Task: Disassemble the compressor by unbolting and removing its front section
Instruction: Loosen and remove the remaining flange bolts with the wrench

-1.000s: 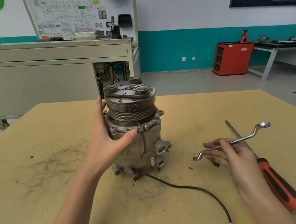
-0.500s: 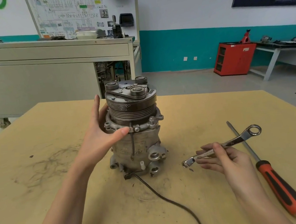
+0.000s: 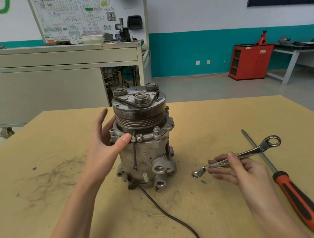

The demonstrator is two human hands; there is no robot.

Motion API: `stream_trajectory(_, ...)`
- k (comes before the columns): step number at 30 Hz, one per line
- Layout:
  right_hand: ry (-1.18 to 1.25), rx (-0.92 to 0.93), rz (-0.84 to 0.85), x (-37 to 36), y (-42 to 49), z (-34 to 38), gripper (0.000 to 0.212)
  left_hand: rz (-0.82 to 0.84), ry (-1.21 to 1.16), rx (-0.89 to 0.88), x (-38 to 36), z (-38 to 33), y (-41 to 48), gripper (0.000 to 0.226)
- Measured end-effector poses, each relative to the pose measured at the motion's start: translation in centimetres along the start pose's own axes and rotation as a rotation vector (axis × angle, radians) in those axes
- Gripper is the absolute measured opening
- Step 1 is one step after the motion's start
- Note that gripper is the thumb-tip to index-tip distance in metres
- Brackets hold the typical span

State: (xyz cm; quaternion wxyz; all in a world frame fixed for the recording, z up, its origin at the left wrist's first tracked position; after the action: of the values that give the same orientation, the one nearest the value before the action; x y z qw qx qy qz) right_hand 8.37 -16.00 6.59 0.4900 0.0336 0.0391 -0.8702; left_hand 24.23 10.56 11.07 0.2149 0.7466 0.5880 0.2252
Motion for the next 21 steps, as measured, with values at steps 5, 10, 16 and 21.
stream_trajectory(5,0.026,0.196,-0.001,-1.3,-0.9,3.0,0.037,0.016,-0.014,0.001,-0.5,0.2,-0.2,0.092)
stream_trajectory(10,-0.084,0.604,0.144,-5.6,-2.6,10.1,0.031,0.005,-0.007,-0.019,-0.9,-0.1,-0.9,0.095)
stream_trajectory(16,-0.508,1.002,0.065,-9.8,-4.7,13.1,0.036,-0.004,0.108,-0.042,-1.5,-0.8,-2.2,0.108)
stream_trajectory(21,-0.797,1.178,0.023,-11.6,-6.2,12.3,0.029,0.013,0.167,-0.048,-1.8,-1.1,-2.3,0.115)
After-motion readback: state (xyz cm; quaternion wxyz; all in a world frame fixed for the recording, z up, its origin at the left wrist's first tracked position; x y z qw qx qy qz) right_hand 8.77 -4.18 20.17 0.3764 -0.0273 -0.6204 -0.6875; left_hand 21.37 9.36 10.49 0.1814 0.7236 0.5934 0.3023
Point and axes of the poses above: each hand's wrist, its own y-axis towards the middle knuckle, its own x-axis out of the back of the hand, z = x × y, the point moved 6 cm from there along y, towards the middle knuckle, and after that the axes turned 13 degrees about -x, right-handed, at the moved point
